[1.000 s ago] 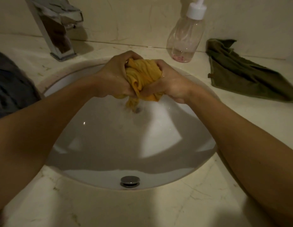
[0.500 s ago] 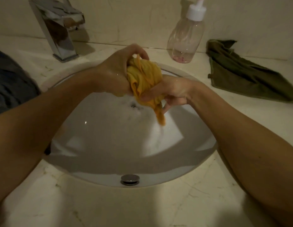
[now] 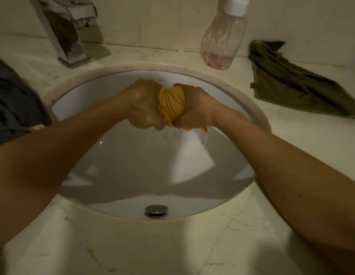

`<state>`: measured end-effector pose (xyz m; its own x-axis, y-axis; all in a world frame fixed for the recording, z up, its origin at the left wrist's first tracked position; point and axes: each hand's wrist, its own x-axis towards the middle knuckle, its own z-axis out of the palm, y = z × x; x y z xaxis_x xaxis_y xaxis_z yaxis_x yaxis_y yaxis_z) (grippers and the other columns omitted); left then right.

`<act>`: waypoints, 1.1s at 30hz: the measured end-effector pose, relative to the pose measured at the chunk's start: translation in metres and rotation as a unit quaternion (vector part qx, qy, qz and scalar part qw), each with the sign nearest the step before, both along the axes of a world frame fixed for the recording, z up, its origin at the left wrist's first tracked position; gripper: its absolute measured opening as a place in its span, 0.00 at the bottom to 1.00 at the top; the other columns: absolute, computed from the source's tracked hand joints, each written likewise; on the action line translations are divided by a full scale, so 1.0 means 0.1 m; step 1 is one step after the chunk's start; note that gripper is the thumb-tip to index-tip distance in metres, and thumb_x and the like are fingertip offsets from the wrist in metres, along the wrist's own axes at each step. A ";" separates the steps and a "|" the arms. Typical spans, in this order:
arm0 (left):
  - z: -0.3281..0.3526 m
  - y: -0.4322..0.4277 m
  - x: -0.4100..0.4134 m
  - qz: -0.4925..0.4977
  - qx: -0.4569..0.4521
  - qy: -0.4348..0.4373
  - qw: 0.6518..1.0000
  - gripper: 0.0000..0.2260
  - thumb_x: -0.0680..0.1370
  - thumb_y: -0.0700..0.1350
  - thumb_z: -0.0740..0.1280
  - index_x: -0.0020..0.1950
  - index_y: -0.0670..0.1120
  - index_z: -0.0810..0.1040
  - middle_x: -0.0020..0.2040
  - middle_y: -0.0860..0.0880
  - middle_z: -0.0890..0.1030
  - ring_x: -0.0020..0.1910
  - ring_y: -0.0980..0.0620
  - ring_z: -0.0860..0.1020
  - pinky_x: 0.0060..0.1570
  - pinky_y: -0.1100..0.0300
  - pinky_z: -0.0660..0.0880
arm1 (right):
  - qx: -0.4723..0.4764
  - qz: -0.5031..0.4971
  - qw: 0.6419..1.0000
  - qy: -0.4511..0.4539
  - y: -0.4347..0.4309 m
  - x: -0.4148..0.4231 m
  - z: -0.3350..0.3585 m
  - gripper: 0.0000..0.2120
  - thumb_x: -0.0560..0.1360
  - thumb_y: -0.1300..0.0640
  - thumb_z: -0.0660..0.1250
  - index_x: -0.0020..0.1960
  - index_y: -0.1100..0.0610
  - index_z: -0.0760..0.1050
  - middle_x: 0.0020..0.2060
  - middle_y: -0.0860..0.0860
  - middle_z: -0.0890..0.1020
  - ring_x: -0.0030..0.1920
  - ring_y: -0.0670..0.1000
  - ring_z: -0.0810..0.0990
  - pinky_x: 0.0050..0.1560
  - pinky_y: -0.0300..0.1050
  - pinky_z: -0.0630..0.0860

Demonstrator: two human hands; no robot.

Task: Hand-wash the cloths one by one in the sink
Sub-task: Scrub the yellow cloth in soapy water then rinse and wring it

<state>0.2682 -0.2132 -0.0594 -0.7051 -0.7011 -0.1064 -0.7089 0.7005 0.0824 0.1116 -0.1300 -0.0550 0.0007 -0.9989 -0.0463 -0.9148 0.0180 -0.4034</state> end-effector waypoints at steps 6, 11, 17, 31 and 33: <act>0.03 -0.03 0.07 0.001 -0.032 0.129 0.991 0.27 0.56 0.66 0.74 0.44 0.53 0.70 0.46 0.47 0.78 0.44 0.42 0.79 0.45 0.50 0.77 | 0.006 -0.056 0.968 -0.245 -0.04 -0.13 -0.06 0.58 0.54 0.55 0.88 0.78 0.57 0.64 0.66 0.53 0.77 0.59 0.52 0.81 0.52 0.48 0.83; -0.07 -0.18 0.14 0.027 -0.082 0.171 0.982 0.27 0.63 0.64 0.72 0.54 0.49 0.74 0.50 0.44 0.81 0.48 0.37 0.81 0.42 0.54 0.72 | 0.096 -0.101 0.890 -0.433 0.00 -0.26 0.06 0.29 0.72 0.36 0.75 0.65 0.54 0.79 0.55 0.49 0.84 0.57 0.53 0.82 0.57 0.51 0.76; -0.03 -0.10 0.06 0.017 -0.103 0.182 0.978 0.28 0.66 0.68 0.67 0.55 0.49 0.74 0.50 0.45 0.81 0.46 0.39 0.80 0.40 0.56 0.70 | 0.138 -0.145 0.818 -0.539 0.08 -0.07 0.15 0.28 0.74 0.26 0.59 0.60 0.45 0.80 0.50 0.51 0.88 0.52 0.59 0.87 0.54 0.67 0.81; -0.03 0.26 -0.17 0.065 0.030 0.097 0.993 0.14 0.67 0.53 0.78 0.35 0.51 0.74 0.34 0.54 0.77 0.30 0.56 0.74 0.27 0.63 0.65 | -0.115 -0.259 0.915 -0.288 -0.20 0.16 -0.06 0.10 0.68 0.40 0.65 0.37 0.46 0.75 0.40 0.48 0.81 0.41 0.49 0.81 0.48 0.51 0.79; -0.03 0.26 -0.16 0.063 0.049 0.099 0.992 0.12 0.66 0.53 0.78 0.36 0.51 0.76 0.34 0.53 0.78 0.30 0.56 0.75 0.27 0.64 0.67 | -0.135 -0.228 0.928 -0.263 -0.21 0.14 -0.11 0.11 0.74 0.46 0.64 0.33 0.46 0.72 0.42 0.51 0.83 0.47 0.56 0.82 0.51 0.54 0.80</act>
